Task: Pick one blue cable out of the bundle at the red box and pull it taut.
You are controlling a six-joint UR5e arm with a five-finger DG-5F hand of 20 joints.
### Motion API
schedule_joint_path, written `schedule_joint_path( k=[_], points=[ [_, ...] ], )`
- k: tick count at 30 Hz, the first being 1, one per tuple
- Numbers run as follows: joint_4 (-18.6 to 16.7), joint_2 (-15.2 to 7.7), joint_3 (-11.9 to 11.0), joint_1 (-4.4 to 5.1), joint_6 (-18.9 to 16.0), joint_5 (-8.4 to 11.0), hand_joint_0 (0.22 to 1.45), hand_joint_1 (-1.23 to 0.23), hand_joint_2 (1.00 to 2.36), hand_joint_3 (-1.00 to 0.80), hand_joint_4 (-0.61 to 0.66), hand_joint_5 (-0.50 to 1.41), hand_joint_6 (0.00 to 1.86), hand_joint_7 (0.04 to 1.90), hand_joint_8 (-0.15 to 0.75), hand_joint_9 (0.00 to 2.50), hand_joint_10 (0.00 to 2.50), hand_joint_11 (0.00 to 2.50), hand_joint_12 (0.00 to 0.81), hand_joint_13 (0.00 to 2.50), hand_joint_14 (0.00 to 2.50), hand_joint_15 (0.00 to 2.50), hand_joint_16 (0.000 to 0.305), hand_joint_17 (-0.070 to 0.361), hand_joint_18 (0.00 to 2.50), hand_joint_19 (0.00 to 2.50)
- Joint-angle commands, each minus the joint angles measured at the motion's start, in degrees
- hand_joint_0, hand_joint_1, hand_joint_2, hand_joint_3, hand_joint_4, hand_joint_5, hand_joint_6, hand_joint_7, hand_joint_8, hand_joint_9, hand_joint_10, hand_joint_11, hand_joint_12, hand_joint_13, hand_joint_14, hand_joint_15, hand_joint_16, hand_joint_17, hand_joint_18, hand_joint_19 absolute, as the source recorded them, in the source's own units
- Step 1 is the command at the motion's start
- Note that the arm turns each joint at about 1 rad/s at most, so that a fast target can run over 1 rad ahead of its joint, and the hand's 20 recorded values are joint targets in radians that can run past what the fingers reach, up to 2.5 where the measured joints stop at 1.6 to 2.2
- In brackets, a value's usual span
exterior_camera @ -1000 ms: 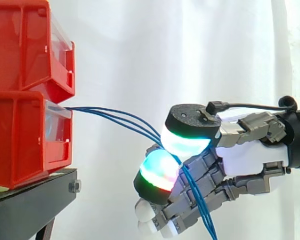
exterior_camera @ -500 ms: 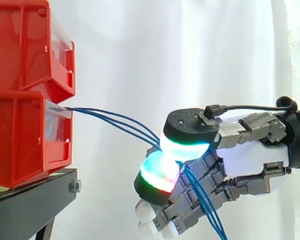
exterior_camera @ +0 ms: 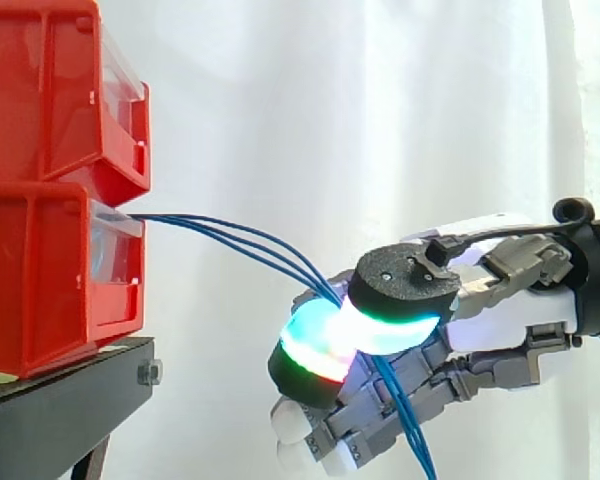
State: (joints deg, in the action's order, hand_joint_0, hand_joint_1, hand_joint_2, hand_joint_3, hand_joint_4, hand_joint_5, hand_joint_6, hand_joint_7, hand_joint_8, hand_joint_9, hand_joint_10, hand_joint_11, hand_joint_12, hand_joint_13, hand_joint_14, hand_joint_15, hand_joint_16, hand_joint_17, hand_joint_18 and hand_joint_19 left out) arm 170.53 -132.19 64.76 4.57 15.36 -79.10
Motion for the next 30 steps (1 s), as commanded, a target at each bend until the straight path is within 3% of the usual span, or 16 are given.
schedule_joint_path(
  k=[1, 4, 9, 19, 23, 28, 30],
  points=[
    [0.0, 0.0, -0.1, 0.00, 0.0, 0.00, 0.56, -0.76, 1.00, -0.50, 0.22, -0.18, 0.89, 1.06, 0.337, 0.64, 0.01, 0.41, 0.336, 0.53, 0.01, 0.21, 0.054, 0.122, 0.45, 0.22],
    [-0.1, 0.0, -0.1, 0.00, 0.0, 0.00, 0.51, -0.65, 1.00, -0.50, 0.22, -0.18, 0.89, 1.04, 0.354, 0.66, 0.01, 0.39, 0.349, 0.54, 0.01, 0.21, 0.057, 0.128, 0.46, 0.24],
    [0.1, 0.0, -0.1, 0.00, -0.1, -0.26, 0.55, -0.57, 1.00, -0.50, 0.18, -0.17, 0.88, 1.08, 0.347, 0.67, 0.01, 0.41, 0.335, 0.53, 0.01, 0.22, 0.054, 0.123, 0.43, 0.28],
    [0.1, 0.0, -0.1, 0.00, -0.1, -0.18, 0.61, -0.73, 1.01, -0.15, 0.17, -0.17, 0.91, 1.11, 0.358, 0.68, 0.01, 0.43, 0.347, 0.57, 0.01, 0.23, 0.056, 0.126, 0.46, 0.25],
    [0.1, 0.0, 0.0, 0.00, -0.1, -0.35, 0.68, -0.85, 1.02, -0.18, 0.05, -0.18, 0.91, 1.18, 0.341, 0.66, 0.01, 0.44, 0.334, 0.57, 0.01, 0.23, 0.053, 0.120, 0.47, 0.21],
    [0.1, 0.0, 0.0, 0.00, -0.1, -0.35, 0.75, -0.89, 1.02, -0.21, 0.06, -0.18, 0.90, 1.47, 0.340, 0.67, 0.01, 0.44, 0.333, 0.58, 0.01, 0.23, 0.053, 0.119, 0.49, 0.20],
    [0.1, 0.0, -0.1, 0.00, -0.1, -0.35, 0.78, -0.89, 1.02, -0.24, 0.08, -0.18, 0.91, 1.51, 0.338, 0.69, 0.01, 0.44, 0.330, 0.59, 0.01, 0.23, 0.053, 0.118, 0.48, 0.21]
  ],
)
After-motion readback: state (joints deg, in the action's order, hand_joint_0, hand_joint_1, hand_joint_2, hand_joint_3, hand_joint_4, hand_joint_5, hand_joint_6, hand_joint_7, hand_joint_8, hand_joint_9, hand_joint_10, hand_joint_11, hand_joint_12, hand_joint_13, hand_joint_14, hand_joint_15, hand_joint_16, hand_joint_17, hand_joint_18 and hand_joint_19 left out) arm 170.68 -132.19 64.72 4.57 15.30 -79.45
